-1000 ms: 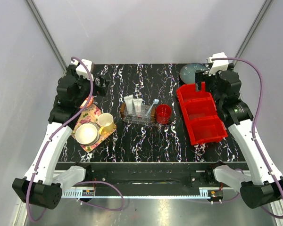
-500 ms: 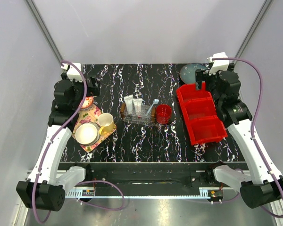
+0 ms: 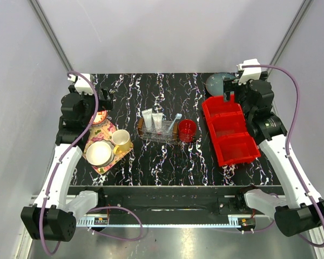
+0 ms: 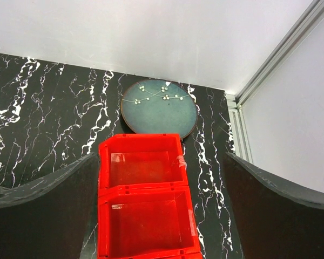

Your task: Prepare toiletry sets of a toothbrush and toothpaste on the tray

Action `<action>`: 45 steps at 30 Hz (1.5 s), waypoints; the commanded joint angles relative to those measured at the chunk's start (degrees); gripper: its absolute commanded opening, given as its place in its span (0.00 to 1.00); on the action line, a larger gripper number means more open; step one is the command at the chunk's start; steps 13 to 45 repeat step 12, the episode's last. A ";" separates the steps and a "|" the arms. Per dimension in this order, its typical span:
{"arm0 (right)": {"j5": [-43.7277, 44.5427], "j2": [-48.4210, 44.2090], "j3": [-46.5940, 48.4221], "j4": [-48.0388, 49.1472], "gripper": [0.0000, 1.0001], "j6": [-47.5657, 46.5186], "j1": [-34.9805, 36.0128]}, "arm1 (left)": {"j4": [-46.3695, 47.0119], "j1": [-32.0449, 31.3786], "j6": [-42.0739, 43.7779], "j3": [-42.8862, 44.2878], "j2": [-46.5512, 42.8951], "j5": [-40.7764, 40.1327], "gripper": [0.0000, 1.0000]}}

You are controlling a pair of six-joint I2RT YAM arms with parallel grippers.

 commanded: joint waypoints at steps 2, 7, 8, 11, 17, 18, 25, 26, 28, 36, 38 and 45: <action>1.46 0.56 0.71 3.03 1.00 0.67 -0.21 | 4.99 0.28 -1.12 -0.18 -0.74 3.31 0.99; 1.37 0.74 0.54 3.11 1.00 0.76 -0.21 | 5.26 0.37 -1.39 -0.18 -0.39 4.10 0.99; 1.37 0.65 0.54 3.11 1.00 0.76 -0.21 | 5.17 0.37 -1.39 -0.26 -0.48 4.19 0.99; 1.20 0.74 0.36 3.29 1.00 0.58 -0.21 | 5.26 0.37 -1.39 -0.62 -0.48 4.27 0.99; 1.20 0.74 0.27 3.29 1.00 0.58 -0.21 | 5.26 0.37 -1.30 -0.70 -0.48 4.19 0.99; 1.20 0.74 0.27 3.29 1.00 0.58 -0.21 | 5.26 0.37 -1.30 -0.70 -0.48 4.19 0.99; 1.20 0.74 0.27 3.29 1.00 0.58 -0.21 | 5.26 0.37 -1.30 -0.70 -0.48 4.19 0.99; 1.20 0.74 0.27 3.29 1.00 0.58 -0.21 | 5.26 0.37 -1.30 -0.70 -0.48 4.19 0.99; 1.20 0.74 0.27 3.29 1.00 0.58 -0.21 | 5.26 0.37 -1.30 -0.70 -0.48 4.19 0.99; 1.20 0.74 0.27 3.29 1.00 0.58 -0.21 | 5.26 0.37 -1.30 -0.70 -0.48 4.19 0.99; 1.20 0.74 0.27 3.29 1.00 0.58 -0.21 | 5.26 0.37 -1.30 -0.70 -0.48 4.19 0.99; 1.20 0.74 0.27 3.29 1.00 0.58 -0.21 | 5.26 0.37 -1.30 -0.70 -0.48 4.19 0.99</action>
